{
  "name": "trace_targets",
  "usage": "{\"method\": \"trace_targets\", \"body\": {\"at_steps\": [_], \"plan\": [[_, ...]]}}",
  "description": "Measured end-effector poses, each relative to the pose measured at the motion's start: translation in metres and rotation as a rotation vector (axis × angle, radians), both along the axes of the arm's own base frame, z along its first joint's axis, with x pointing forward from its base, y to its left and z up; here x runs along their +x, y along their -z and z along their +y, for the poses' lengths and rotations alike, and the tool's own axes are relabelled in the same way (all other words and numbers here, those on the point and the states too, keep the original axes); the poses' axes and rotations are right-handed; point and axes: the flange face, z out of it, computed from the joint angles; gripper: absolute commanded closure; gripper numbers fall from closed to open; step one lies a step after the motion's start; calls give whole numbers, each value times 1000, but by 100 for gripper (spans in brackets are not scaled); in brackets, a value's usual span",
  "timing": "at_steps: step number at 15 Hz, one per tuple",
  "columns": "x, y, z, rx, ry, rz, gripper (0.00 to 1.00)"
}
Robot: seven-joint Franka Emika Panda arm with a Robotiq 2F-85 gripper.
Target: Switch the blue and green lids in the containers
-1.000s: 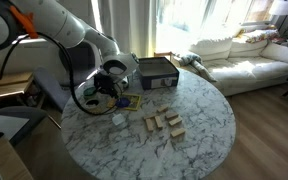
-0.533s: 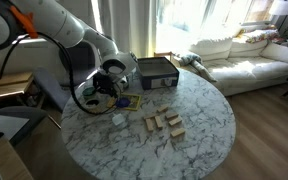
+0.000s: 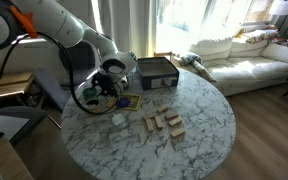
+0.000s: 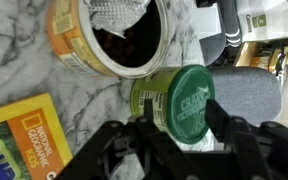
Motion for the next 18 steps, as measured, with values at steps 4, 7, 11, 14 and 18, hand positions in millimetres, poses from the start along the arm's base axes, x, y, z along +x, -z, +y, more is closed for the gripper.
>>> {"method": "trace_targets", "body": {"at_steps": [4, 7, 11, 14, 18], "plan": [[3, -8, -4, -9, 14, -19, 0], [10, -22, -25, -54, 89, -53, 0], [9, -28, -82, -156, 278, -74, 0], [-4, -13, -117, -226, 419, -37, 0], [-20, 11, -131, -278, 556, 45, 0]]}}
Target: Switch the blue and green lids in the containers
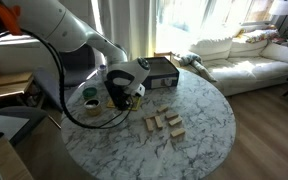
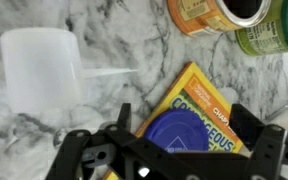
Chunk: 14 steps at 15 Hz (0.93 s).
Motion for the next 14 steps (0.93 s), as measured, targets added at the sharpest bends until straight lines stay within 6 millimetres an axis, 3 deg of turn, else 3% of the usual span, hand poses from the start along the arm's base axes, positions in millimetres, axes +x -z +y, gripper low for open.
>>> {"method": "trace_targets", "body": {"at_steps": [6, 9, 11, 14], "plan": [[-2, 13, -1, -23, 155, 41, 0], [1, 12, -2, -46, 211, 41, 6], [3, 11, -1, -57, 243, 44, 28], [5, 10, 2, -71, 274, 51, 52]]}}
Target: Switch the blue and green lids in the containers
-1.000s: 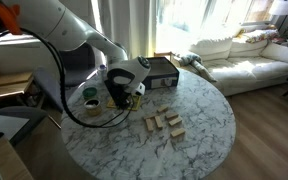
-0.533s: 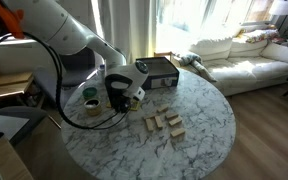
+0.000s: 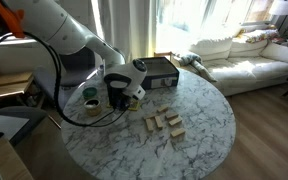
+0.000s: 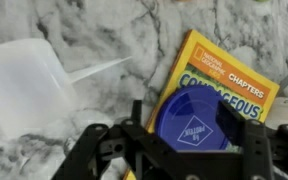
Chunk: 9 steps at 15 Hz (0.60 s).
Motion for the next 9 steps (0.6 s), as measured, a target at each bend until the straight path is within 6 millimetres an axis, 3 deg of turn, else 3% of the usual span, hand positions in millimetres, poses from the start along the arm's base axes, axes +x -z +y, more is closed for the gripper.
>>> {"method": "trace_targets", "body": {"at_steps": [9], "plan": [[-2, 2, -2, -59, 25, 57, 64]]}}
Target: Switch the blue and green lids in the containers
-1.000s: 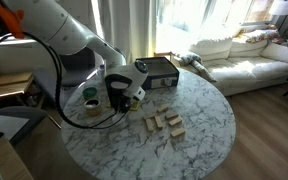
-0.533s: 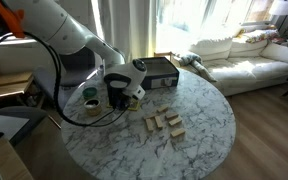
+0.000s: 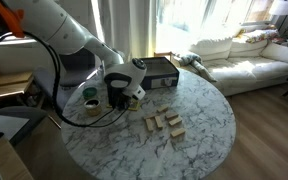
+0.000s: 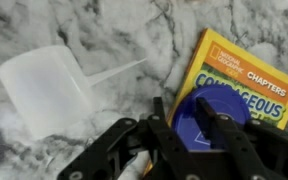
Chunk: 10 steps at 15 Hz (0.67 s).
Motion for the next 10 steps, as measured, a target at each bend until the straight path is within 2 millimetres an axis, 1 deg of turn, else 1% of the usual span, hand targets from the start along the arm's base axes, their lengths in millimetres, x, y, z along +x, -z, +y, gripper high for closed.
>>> {"method": "trace_targets", "body": {"at_steps": [1, 2, 3, 5, 10], "plan": [[0, 0, -1, -7, 2, 6, 66], [-1, 0, -2, -12, 4, 10, 66], [-1, 0, -3, -16, 6, 13, 70], [-1, 0, -4, -21, 9, 16, 74], [-1, 0, -4, -24, 12, 19, 76]]}}
